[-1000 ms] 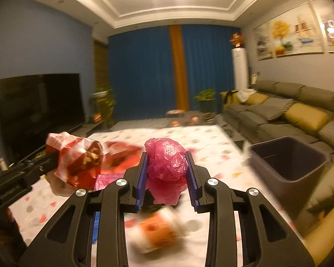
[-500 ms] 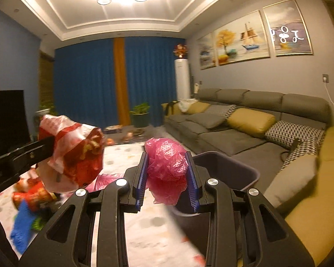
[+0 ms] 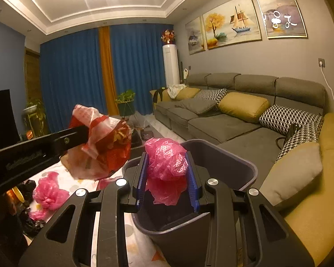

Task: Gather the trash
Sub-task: 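Carry both bags in the left and right grippers over the grey bin, then open the right gripper and left gripper to drop both bags into the bin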

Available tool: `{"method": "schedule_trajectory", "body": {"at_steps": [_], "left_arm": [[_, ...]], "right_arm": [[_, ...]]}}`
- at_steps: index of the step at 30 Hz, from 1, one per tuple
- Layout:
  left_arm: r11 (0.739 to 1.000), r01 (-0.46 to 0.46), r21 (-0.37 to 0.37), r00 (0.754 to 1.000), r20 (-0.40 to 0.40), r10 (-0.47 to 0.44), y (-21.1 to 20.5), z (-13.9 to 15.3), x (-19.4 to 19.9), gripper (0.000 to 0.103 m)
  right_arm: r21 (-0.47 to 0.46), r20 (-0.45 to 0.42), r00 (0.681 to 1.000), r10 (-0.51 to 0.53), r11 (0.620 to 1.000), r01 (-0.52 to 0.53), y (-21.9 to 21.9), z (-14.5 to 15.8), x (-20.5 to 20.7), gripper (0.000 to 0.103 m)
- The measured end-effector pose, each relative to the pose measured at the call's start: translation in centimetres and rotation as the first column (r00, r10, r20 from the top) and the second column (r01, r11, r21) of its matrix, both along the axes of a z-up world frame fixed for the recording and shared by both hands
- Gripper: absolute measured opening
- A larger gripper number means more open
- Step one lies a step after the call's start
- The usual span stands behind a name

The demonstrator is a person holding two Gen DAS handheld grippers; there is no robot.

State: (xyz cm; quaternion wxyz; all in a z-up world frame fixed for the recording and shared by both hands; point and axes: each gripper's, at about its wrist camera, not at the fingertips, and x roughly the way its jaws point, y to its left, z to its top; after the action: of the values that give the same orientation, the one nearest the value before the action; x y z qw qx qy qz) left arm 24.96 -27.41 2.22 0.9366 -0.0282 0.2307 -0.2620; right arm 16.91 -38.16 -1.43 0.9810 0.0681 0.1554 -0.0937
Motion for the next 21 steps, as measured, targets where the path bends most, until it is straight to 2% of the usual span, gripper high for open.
{"method": "schedule_trajectory", "body": {"at_steps": [9, 21], "left_arm": [[0.999, -0.002, 0.042, 0.999, -0.047, 0.004, -2.2, -1.7, 3.2, 0.014], [0.996, 0.010, 0.088, 0.993, -0.114, 0.000, -4.4, -3.3, 5.5, 0.014]], "right_arm": [[0.019, -0.052, 0.999, 0.007, 1.000, -0.006, -0.3, -1.8, 1.9, 0.033], [0.070, -0.117, 0.993, 0.019, 0.997, -0.011, -1.0, -3.2, 3.7, 0.035]]}}
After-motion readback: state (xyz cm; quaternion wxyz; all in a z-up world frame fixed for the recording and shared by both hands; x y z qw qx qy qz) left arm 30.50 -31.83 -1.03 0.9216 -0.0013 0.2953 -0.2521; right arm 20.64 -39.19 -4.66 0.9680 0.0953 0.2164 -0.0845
